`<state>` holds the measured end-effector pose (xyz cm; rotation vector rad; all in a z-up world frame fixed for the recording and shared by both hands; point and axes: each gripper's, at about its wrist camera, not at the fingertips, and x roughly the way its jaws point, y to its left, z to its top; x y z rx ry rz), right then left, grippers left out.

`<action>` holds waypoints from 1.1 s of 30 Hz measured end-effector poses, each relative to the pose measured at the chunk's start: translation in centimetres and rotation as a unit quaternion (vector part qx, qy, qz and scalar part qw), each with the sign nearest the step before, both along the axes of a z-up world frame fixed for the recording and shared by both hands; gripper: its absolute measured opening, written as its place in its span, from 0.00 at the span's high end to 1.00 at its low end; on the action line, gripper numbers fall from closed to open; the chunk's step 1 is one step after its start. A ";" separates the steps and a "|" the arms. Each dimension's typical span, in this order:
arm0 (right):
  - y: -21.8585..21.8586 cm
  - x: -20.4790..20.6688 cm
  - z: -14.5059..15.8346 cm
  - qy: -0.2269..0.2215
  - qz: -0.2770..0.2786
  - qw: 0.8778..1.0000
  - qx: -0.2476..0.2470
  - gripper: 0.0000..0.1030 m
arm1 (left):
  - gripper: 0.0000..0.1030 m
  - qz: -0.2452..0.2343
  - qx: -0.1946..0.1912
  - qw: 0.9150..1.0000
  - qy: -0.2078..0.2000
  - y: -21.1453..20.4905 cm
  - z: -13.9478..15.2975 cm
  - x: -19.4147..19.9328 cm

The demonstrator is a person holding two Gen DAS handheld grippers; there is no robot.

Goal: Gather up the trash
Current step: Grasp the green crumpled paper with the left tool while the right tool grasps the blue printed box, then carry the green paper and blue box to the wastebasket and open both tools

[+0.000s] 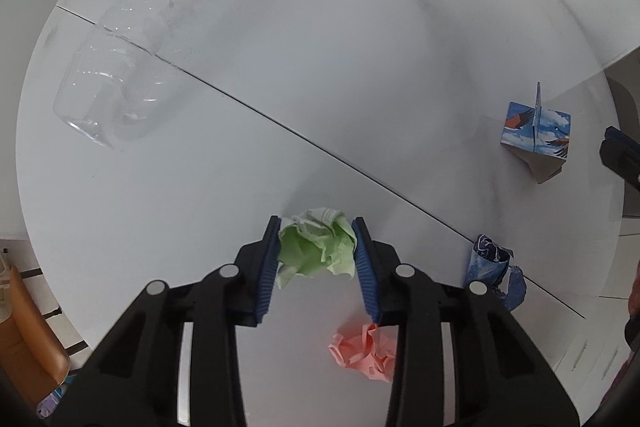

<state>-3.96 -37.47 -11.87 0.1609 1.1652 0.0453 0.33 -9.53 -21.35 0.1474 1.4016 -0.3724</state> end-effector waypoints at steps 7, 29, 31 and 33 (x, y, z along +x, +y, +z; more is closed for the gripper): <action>3.0 1.4 -2.2 0.003 0.144 0.989 -0.036 0.02 | 0.67 0.018 -0.015 1.000 -0.002 1.6 1.5 0.6; 4.1 3.2 -2.9 0.026 0.228 0.972 -0.054 0.51 | 0.66 0.088 -0.052 0.994 -0.044 8.0 7.4 -2.5; 4.7 2.8 -1.2 0.010 0.214 0.976 -0.047 0.51 | 0.67 0.098 -0.054 0.992 -0.051 9.1 8.0 -3.0; 6.3 2.5 0.8 -0.008 0.208 0.977 -0.038 0.51 | 0.67 0.108 -0.058 0.991 -0.057 10.5 8.5 -3.4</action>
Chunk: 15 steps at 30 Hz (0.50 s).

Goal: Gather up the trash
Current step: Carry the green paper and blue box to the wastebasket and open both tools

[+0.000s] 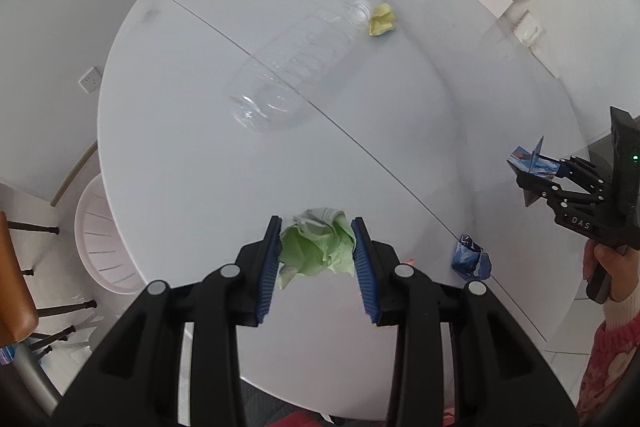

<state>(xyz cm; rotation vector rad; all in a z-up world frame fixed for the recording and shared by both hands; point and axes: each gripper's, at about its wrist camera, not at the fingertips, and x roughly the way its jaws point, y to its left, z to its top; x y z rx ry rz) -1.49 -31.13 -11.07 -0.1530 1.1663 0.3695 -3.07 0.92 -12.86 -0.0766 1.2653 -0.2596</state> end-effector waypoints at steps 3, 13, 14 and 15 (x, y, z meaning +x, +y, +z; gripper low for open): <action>3.9 -0.7 2.5 -0.020 0.014 0.999 0.024 0.51 | 0.66 0.020 0.002 1.000 -0.011 2.5 0.6 -0.7; 21.9 -2.1 6.3 -0.038 0.131 0.985 0.101 0.51 | 0.67 0.105 0.013 0.994 -0.022 13.7 1.3 -2.6; 23.2 -2.0 6.2 -0.037 0.139 0.984 0.104 0.51 | 0.67 0.111 0.016 0.993 -0.022 14.7 1.3 -2.7; 24.7 -1.8 6.3 -0.034 0.147 0.983 0.108 0.51 | 0.67 0.118 0.019 0.993 -0.022 15.8 1.3 -2.9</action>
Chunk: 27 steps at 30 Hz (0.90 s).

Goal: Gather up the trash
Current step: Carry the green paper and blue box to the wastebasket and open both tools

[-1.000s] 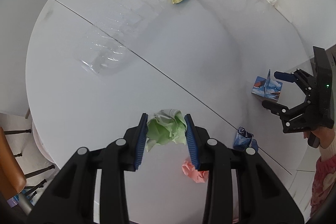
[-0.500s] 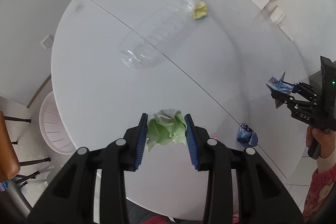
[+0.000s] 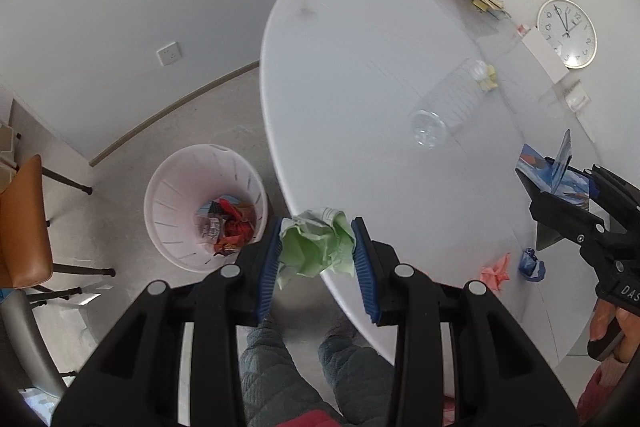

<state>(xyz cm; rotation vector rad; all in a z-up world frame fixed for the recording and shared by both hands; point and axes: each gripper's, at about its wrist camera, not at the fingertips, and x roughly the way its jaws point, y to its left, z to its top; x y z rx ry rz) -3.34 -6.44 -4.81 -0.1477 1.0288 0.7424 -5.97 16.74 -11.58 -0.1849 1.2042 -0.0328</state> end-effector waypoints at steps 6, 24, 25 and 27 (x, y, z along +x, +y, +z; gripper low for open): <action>7.8 0.3 -0.5 0.004 0.035 0.999 0.004 0.51 | 0.67 0.028 0.012 1.000 0.008 6.1 -1.0 -0.4; 17.3 0.4 -3.0 0.036 0.021 0.999 -0.034 0.51 | 0.37 0.028 0.009 0.997 0.069 15.1 -7.9 3.4; 17.4 0.4 -3.1 0.038 0.021 0.998 -0.035 0.51 | 0.36 0.027 0.010 0.997 0.066 15.3 -7.8 3.4; 18.0 0.8 -3.6 0.042 0.023 0.998 -0.038 0.50 | 0.31 0.028 0.012 0.997 0.064 15.9 -7.6 3.3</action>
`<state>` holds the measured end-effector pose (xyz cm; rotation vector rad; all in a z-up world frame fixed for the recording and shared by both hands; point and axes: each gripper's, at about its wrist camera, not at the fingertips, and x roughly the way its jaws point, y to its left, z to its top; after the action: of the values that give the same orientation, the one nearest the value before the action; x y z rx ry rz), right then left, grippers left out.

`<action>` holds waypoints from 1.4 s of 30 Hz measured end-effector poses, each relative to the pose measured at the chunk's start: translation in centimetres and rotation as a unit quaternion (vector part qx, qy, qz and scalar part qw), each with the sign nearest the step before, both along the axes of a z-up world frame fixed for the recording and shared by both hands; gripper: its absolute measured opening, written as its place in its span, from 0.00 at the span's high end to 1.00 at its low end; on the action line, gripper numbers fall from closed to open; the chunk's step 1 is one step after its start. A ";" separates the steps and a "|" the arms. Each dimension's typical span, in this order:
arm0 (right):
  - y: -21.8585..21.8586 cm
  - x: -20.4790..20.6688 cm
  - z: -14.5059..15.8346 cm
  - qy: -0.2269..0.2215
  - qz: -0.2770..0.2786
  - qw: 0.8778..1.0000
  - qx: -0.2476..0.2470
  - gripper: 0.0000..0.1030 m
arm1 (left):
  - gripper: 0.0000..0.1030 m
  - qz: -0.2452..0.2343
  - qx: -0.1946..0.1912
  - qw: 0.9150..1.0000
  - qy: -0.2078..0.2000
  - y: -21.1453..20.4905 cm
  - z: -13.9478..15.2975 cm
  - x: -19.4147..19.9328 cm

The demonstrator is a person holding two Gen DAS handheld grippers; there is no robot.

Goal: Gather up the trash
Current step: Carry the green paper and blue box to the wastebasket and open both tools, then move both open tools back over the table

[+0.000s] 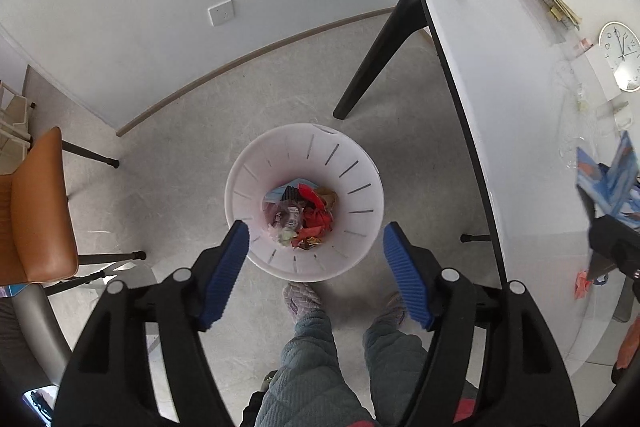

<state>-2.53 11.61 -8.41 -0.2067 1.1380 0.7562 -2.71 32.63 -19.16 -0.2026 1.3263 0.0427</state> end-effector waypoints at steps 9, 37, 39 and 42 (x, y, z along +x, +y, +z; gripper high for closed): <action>3.2 1.6 -4.3 0.028 0.038 0.999 -0.010 0.47 | 0.29 0.054 0.012 0.998 -0.009 5.4 1.7 -2.3; -26.1 -3.7 3.0 -0.051 -0.251 0.965 -0.051 0.03 | 0.08 -0.208 -0.047 0.975 -0.062 -21.0 6.6 -1.4; -30.4 -4.9 2.4 -0.042 -0.284 0.956 -0.065 0.03 | 0.08 -0.236 -0.049 0.969 -0.053 -25.0 6.0 -1.7; -35.4 -6.4 1.3 -0.025 -0.316 0.946 -0.067 0.02 | 0.08 -0.265 -0.042 0.963 -0.038 -29.6 4.9 -2.3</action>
<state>-8.94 -23.76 -7.10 0.0313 1.1196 0.1026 -5.04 3.03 -14.22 0.0836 1.2694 -0.4707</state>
